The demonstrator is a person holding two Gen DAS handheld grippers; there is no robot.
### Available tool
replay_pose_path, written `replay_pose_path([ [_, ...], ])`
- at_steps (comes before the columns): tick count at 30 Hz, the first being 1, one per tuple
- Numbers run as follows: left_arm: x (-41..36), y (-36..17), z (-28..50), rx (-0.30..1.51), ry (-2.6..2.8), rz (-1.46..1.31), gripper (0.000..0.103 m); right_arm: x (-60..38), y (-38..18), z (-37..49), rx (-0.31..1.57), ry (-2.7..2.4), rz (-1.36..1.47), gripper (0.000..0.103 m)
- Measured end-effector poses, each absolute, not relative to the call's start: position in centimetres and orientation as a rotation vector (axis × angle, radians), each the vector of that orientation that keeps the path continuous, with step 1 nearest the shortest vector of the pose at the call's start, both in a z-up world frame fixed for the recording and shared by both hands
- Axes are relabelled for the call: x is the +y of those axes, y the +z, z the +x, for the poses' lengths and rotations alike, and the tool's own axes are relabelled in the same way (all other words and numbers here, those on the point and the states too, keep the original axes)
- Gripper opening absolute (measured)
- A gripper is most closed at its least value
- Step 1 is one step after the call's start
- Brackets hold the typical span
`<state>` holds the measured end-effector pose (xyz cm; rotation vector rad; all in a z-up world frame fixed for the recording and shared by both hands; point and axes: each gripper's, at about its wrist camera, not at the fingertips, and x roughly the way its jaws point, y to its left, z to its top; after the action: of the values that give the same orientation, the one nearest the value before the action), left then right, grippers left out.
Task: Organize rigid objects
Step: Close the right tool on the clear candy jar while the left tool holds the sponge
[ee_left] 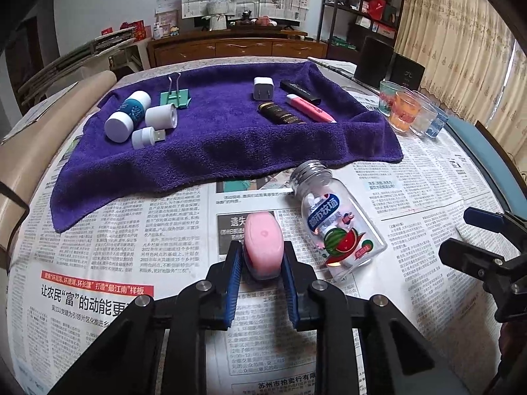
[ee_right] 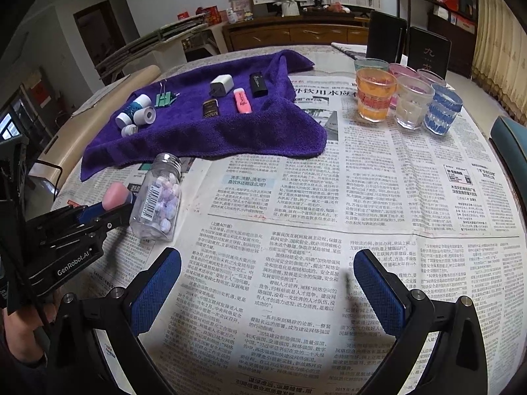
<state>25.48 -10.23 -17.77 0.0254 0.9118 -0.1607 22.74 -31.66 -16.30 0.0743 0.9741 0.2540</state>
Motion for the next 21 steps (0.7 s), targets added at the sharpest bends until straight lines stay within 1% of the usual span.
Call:
replay_pose_path([
  [7, -8.4, -17.7, 24.7, 0.905, -0.147, 0.035, 0.023, -29.8, -16.2, 23.2, 0.961, 0.29, 0.094, 0.103],
  [12, -6.3, -17.5, 24.4, 0.91, -0.144, 0.018, 0.023, -26.6, -15.6, 24.1, 0.928, 0.321, 0.062, 0.103],
  [21, -2.3, -17.6, 23.8, 0.915, -0.131, -0.005, 0.023, -21.1, -17.3, 26.1, 0.983, 0.34, -0.02, 0.102],
])
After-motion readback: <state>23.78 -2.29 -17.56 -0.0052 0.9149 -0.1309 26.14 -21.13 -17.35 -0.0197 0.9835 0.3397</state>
